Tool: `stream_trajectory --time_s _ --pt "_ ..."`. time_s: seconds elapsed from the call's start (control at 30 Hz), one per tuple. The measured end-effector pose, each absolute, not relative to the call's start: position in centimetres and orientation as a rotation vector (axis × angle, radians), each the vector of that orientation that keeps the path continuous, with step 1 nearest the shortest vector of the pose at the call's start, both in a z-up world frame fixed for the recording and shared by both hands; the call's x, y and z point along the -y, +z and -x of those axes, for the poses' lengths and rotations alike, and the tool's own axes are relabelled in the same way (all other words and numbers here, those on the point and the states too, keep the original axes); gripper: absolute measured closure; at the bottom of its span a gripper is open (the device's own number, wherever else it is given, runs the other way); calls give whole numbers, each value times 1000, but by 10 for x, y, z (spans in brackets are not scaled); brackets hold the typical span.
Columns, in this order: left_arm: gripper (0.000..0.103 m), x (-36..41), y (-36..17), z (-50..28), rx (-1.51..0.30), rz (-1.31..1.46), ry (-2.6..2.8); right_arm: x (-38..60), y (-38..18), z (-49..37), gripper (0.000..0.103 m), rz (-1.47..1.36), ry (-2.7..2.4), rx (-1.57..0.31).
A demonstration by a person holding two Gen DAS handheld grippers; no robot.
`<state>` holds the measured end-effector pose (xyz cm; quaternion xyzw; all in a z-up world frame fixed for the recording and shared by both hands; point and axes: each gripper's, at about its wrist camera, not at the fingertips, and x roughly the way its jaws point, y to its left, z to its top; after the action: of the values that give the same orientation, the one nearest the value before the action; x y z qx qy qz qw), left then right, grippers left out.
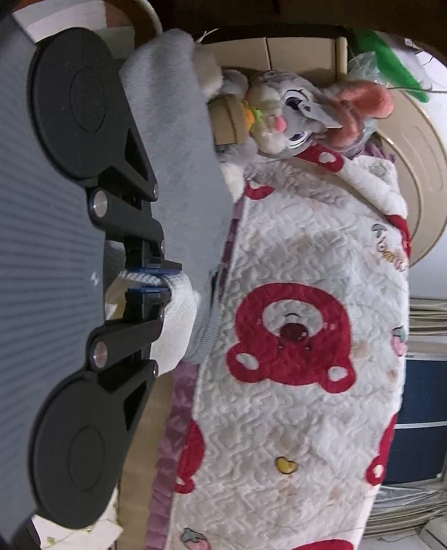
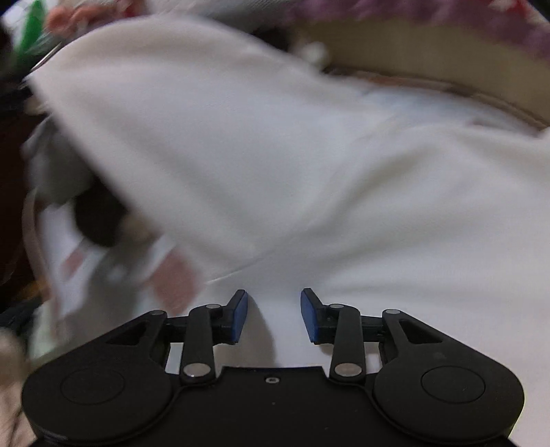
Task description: Fold clothes
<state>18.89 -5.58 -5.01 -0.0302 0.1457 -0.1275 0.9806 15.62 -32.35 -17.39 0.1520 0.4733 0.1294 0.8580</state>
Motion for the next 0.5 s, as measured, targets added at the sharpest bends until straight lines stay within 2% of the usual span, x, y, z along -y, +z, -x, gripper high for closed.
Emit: stream_trajectory --time_s 0.1,0.2,0.33,0.5 --pt "96 54 -50 -185 -296 59 -256 333 -160 -155 63 -273 280 -968" --pt "96 52 -48 -184 -306 72 -264 379 -139 -151 62 -349 142 -874" --pt "96 56 -51 -182 -302 51 -280 460 -127 -157 50 -446 -130 -819" --pt "96 61 -52 -181 -293 22 -326 552 -122 -168 50 -531 -409 -806"
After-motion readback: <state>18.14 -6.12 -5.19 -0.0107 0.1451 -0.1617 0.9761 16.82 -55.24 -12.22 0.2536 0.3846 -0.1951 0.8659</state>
